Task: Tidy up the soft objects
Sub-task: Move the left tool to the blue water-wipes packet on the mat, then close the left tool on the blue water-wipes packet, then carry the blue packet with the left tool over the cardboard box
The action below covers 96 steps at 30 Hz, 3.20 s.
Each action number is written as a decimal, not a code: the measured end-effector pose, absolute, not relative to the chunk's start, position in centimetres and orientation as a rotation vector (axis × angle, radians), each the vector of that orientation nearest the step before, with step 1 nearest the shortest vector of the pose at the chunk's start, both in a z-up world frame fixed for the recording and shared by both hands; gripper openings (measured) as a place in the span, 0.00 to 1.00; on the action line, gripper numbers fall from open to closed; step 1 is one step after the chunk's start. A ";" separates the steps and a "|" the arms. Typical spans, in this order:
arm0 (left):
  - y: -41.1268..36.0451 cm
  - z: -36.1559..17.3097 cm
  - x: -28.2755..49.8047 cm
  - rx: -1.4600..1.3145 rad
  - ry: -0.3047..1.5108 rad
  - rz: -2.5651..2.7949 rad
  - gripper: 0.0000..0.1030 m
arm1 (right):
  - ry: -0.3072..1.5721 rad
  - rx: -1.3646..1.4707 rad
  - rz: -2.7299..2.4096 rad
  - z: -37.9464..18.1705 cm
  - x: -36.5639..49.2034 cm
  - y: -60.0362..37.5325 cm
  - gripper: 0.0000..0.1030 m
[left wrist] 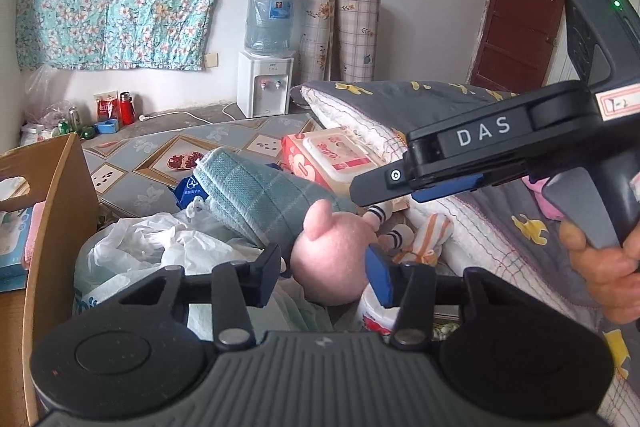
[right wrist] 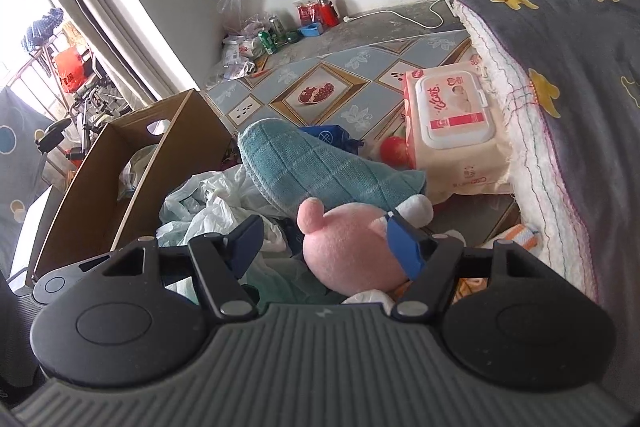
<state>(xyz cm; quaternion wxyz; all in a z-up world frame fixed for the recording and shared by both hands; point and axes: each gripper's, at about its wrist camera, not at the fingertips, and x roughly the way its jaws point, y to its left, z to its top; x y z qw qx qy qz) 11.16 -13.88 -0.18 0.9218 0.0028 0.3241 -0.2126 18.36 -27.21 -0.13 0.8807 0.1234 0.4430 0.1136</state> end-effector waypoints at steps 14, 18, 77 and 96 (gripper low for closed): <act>-9.9 -0.8 18.1 -0.157 0.727 -0.287 0.40 | 0.963 0.270 0.276 -3.4 27.7 -26.9 0.68; -8.2 -0.2 19.3 -0.217 0.731 -0.247 0.40 | 0.982 0.357 0.281 -4.1 30.0 -27.5 0.70; -5.7 -3.8 37.1 -0.569 1.215 -0.202 0.48 | 1.174 0.706 0.332 -10.3 39.7 -27.3 0.42; 5.1 10.9 20.8 -0.548 0.834 -0.128 0.48 | 0.956 0.451 0.664 5.9 31.6 -14.4 0.41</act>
